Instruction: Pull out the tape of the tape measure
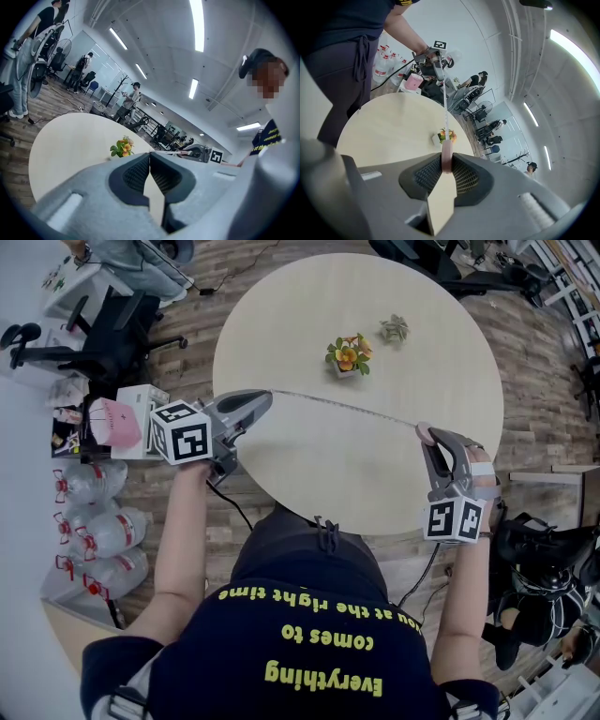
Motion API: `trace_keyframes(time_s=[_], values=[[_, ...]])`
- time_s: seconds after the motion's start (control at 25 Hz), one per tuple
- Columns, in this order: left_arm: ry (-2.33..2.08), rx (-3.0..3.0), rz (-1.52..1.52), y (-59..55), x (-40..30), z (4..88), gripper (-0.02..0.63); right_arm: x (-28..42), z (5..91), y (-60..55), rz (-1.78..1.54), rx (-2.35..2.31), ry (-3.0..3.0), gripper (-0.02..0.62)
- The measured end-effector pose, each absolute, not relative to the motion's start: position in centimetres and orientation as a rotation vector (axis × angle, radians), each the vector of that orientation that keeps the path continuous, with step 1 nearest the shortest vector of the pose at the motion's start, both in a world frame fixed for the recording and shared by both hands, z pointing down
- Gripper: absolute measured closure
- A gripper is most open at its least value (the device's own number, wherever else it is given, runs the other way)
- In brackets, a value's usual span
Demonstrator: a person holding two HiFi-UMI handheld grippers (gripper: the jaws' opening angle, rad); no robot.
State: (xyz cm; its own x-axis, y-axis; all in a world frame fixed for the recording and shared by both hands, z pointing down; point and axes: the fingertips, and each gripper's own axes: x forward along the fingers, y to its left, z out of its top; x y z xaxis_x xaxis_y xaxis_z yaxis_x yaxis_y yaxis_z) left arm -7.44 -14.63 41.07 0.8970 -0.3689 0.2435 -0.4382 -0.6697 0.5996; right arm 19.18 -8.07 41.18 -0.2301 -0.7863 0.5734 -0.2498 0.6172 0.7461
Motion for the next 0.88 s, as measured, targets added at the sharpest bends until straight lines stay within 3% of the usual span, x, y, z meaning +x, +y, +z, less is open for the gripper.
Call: trace_keyframes(time_s=[0.88], values=[[-0.765, 2.326, 0.111, -16.1, -11.3, 41.9, 0.6, 22.1, 41.9, -8.0, -0.573, 0.851, -1.733, 0.512]])
